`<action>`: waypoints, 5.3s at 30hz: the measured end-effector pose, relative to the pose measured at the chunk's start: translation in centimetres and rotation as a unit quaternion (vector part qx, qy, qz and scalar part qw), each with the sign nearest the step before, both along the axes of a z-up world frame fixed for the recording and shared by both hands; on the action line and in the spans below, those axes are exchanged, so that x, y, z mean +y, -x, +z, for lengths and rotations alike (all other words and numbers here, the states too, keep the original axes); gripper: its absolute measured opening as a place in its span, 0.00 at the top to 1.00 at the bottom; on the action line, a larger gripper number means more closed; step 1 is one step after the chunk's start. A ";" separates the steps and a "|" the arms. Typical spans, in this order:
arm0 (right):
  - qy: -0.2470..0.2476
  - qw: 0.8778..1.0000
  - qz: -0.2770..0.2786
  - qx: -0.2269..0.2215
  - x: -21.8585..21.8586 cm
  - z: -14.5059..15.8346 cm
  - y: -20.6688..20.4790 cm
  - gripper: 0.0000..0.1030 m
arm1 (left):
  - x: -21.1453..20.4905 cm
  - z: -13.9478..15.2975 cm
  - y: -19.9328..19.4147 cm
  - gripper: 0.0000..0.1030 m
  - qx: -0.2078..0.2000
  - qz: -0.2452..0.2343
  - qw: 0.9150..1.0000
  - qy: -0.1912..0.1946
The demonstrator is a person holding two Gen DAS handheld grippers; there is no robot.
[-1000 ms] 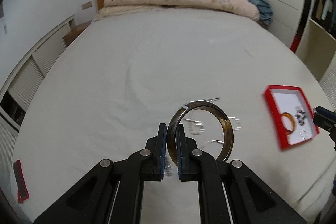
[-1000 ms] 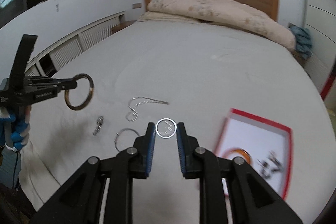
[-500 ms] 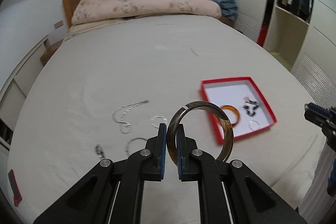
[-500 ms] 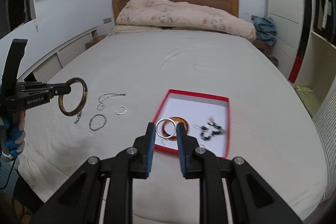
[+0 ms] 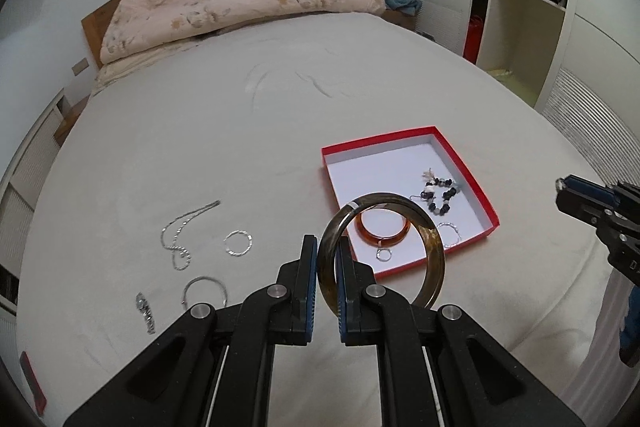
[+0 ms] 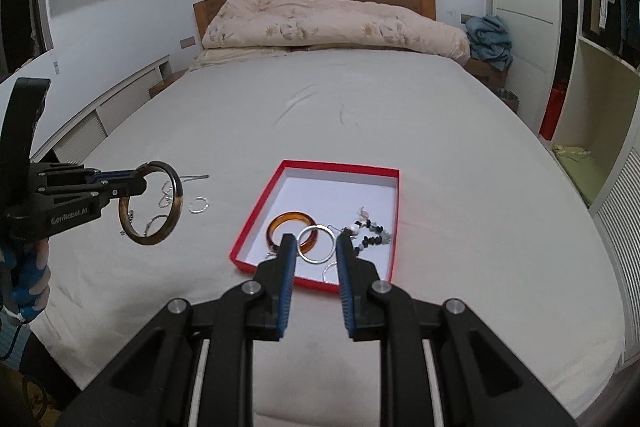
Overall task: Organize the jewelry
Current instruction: 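Carry the dark bangle and silver ring into the red box and release both, then withdraw both open tools from the red box and move toward the watch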
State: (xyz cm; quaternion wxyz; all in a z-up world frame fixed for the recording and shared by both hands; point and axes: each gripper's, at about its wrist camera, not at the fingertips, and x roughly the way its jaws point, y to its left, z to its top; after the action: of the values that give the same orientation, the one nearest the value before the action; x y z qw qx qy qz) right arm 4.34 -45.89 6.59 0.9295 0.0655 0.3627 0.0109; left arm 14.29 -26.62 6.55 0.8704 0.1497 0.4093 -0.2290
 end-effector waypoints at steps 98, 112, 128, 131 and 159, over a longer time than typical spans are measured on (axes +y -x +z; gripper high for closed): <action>0.012 0.999 -0.032 0.007 2.6 4.8 5.9 0.72 | 12.3 5.1 7.8 0.49 -0.080 0.077 0.993 0.042; 0.024 0.998 0.002 -0.064 9.1 11.0 11.6 0.72 | 26.7 6.5 13.4 0.48 -0.117 0.199 0.971 0.063; -0.006 0.995 0.050 -0.090 14.8 11.9 12.1 0.72 | 34.4 6.6 16.1 0.36 -0.124 0.281 0.949 0.065; -0.013 0.995 0.055 -0.084 15.3 11.1 11.8 0.72 | 34.4 6.1 16.2 0.35 -0.116 0.285 0.950 0.060; -0.071 0.996 0.052 0.033 15.8 0.0 5.1 0.71 | 31.7 -1.3 10.7 0.35 -0.041 0.279 0.959 0.033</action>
State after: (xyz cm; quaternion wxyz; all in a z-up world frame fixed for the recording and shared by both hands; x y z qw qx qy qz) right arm -0.77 -30.11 6.55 0.9081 0.1129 0.3947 0.0828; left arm 3.62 5.10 5.25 0.9201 0.0103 0.3913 0.0157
